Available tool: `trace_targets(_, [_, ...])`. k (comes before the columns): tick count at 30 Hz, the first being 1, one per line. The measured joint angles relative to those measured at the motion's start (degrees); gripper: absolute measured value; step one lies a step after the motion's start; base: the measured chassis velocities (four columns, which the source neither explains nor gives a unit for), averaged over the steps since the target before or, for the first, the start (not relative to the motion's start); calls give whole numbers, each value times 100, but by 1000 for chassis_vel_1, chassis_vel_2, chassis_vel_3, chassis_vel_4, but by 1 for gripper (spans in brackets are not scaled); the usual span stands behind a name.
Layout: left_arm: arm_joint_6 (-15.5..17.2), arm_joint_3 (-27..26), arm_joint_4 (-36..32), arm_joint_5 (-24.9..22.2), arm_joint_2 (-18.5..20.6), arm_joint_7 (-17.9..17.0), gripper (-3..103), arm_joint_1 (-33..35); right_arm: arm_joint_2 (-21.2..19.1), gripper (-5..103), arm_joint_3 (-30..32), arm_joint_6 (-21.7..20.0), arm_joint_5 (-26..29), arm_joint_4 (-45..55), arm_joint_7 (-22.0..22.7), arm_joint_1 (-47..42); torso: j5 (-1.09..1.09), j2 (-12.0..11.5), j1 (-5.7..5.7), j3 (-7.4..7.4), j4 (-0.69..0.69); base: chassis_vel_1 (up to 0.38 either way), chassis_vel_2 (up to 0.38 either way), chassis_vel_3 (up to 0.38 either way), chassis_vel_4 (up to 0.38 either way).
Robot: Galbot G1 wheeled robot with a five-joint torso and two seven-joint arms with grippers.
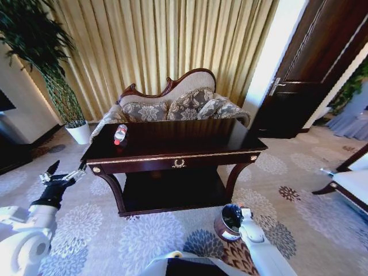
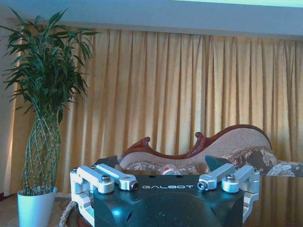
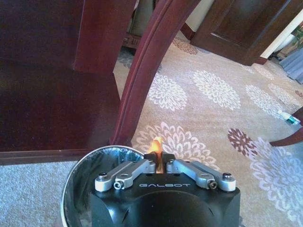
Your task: Move to the front of the table and place the trash on the table into the trash bin.
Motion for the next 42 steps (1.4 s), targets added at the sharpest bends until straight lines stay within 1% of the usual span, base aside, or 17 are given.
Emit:
trace_targets(3, [-24,-32,-21,1,-13,4,100,36,-1,23,5,-14,-1,91,0,-57,0,0,0,0,1,0,0,0,0])
trace_targets(4, [-24,-32,-21,1,-13,4,100,36,-1,23,5,-14,-1,91,0,-57,0,0,0,0,1,0,0,0,0])
trace_targets(6, [-30,-54,-45,0,-32,4,100,51,-17,34,7,-33,20,192,0,-104,0,0,0,0,1,0,0,0,0])
trace_targets(8, [-30,-63,-54,-2,-41,4,100,57,-25,34,8,-34,28,226,1,-121,0,0,0,0,0,0,0,0,0])
trace_targets(12, [-33,-115,-103,-27,-58,4,100,103,-62,56,19,147,183,537,101,-163,1,0,0,0,0,0,0,0,0])
trace_targets(13, [-33,-115,-103,-27,-58,4,100,103,-62,56,19,147,183,537,101,-163,1,0,0,0,0,0,0,0,0])
trace_targets(14, [-37,-125,-108,-31,-58,4,100,106,-103,61,23,263,329,798,88,-193,1,0,0,0,1,0,0,0,0])
trace_targets(15, [-42,-129,-114,-32,-58,4,100,106,-140,61,27,333,443,1019,62,-223,1,0,0,0,1,0,0,0,0])
trace_targets(17, [-46,-137,-137,-35,-62,3,100,110,-269,72,32,451,761,1764,-6,-329,-1,0,0,0,1,0,0,0,0])
trace_targets(18, [-46,-138,-151,-36,-66,3,100,110,-334,77,43,474,907,2174,-26,-379,-1,0,0,0,1,0,0,0,0])
trace_targets(19, [-46,-138,-151,-36,-66,3,100,110,-334,77,43,474,907,2174,-26,-379,-1,0,0,0,1,0,0,0,0])
trace_targets(20, [-46,-137,-162,-36,-72,4,100,112,-398,83,59,488,1043,2576,-30,-432,-1,0,0,0,2,0,0,0,0])
trace_targets(21, [-48,-137,-171,-36,-81,3,100,112,-456,83,77,495,1154,2974,-30,-496,-2,0,0,0,2,0,0,0,0])
trace_targets(24, [-61,-125,-181,-30,-95,3,100,122,-571,97,172,510,1373,3858,-18,-694,-2,0,0,0,1,0,0,0,0])
trace_targets(25, [-61,-125,-181,-30,-95,3,100,122,-571,97,172,510,1373,3858,-18,-694,-2,0,0,0,1,0,0,0,0])
trace_targets(33, [-89,-75,-156,-9,-72,16,100,100,-600,100,381,436,1658,5406,-256,-1205,-1,0,0,0,0,0,0,0,0])
trace_targets(42, [-68,6,-40,12,-10,26,100,-12,-515,100,451,420,1704,5731,-448,-1311,0,0,0,0,1,0,0,0,0])
